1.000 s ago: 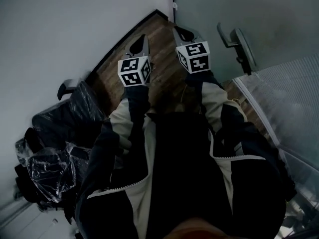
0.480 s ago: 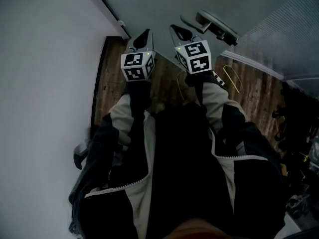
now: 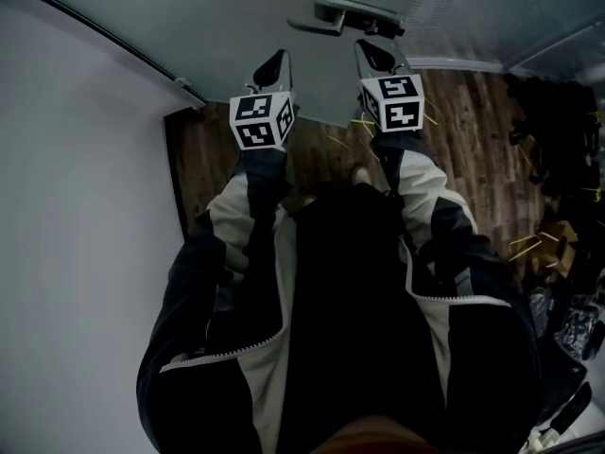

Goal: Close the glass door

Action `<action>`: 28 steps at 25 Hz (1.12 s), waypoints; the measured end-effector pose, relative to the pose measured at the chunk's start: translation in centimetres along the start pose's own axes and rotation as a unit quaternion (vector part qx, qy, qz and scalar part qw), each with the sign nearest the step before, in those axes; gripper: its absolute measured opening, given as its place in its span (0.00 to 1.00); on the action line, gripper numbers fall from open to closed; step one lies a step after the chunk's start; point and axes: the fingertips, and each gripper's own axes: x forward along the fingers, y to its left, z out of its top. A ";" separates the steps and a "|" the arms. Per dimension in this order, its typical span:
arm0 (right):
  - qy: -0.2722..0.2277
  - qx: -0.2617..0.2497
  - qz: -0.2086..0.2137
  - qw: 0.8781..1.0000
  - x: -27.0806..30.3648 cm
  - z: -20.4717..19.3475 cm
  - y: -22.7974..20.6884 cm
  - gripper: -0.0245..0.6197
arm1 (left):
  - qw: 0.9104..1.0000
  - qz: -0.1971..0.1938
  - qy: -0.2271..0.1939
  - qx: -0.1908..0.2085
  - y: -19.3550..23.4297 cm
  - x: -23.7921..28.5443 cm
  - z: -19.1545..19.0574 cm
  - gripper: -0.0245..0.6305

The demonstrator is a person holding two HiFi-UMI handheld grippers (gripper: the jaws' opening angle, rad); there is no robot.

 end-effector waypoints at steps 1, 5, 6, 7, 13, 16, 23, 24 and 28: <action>0.002 -0.009 -0.004 1.000 0.0 0.1 -0.1 0.05 | 1.000 -0.006 -0.001 0.000 -0.3 0.2 0.0 0.04; 0.018 -0.081 -0.004 0.997 0.4 0.8 0.5 0.05 | 1.000 -0.019 -0.006 -0.004 -1.1 0.6 0.4 0.04; 0.027 -0.109 0.001 0.994 0.8 0.9 1.0 0.05 | 1.000 -0.020 -0.007 -0.005 -1.0 0.6 0.5 0.04; 0.039 -0.137 0.007 0.990 1.3 0.8 1.4 0.05 | 1.000 -0.020 -0.007 -0.007 -1.0 0.6 0.4 0.04; 0.095 -0.350 0.007 0.932 3.6 0.2 2.9 0.30 | 1.000 -0.022 -0.005 -0.010 -0.7 0.5 0.1 0.04; 0.112 -0.445 -0.002 0.888 5.1 -0.1 3.3 0.31 | 1.000 -0.019 -0.003 -0.013 -0.2 0.3 -0.1 0.04; 0.126 -0.513 -0.020 0.849 6.6 -0.2 3.0 0.27 | 1.000 -0.010 -0.002 -0.016 1.3 0.5 0.0 0.04; 0.126 -0.511 -0.021 0.850 6.6 -0.1 2.8 0.27 | 1.000 -0.010 -0.002 -0.016 1.3 0.6 0.1 0.04; 0.129 -0.508 -0.027 0.851 6.8 0.4 1.7 0.27 | 1.000 -0.015 0.000 -0.014 0.8 1.2 0.8 0.04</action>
